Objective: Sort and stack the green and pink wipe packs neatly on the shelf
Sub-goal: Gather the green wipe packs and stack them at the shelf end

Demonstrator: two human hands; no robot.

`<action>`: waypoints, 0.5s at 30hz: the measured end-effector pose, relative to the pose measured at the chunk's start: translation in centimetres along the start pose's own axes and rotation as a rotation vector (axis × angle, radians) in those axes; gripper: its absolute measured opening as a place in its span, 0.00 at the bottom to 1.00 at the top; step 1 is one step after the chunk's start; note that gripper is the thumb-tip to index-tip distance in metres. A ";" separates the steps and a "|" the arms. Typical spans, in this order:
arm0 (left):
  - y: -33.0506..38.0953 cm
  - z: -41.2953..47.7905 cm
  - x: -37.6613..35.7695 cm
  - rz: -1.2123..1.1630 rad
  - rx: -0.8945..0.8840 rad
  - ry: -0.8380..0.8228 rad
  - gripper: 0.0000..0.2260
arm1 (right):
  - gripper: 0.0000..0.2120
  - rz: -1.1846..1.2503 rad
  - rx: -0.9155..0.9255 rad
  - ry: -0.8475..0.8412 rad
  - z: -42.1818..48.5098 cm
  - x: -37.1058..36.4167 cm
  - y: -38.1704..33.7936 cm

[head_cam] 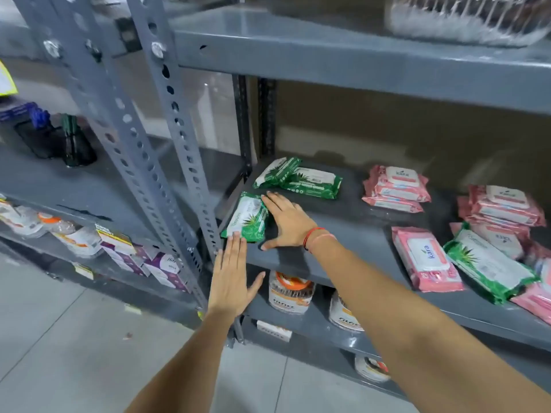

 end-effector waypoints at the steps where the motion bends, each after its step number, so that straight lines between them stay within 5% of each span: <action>1: -0.1 -0.3 0.0 0.014 0.005 -0.007 0.37 | 0.59 0.017 0.011 -0.034 0.7 -0.1 0.0; 7: -1.5 -1.5 -0.9 0.091 -0.081 -0.040 0.36 | 0.64 0.044 0.006 -0.318 3.8 -0.7 -0.1; 15: -1.8 -0.2 -0.9 0.054 -0.103 -0.093 0.36 | 0.65 -0.178 0.183 -0.434 6.4 -1.2 -1.4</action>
Point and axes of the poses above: each hand's wrist, its own z-axis towards the middle knuckle, its own x-axis out of the back of the hand, y = z × x, the point moved 2 cm from there along z, towards the middle knuckle, and after that the axes turned 13 degrees about y, right-handed, at the moved point
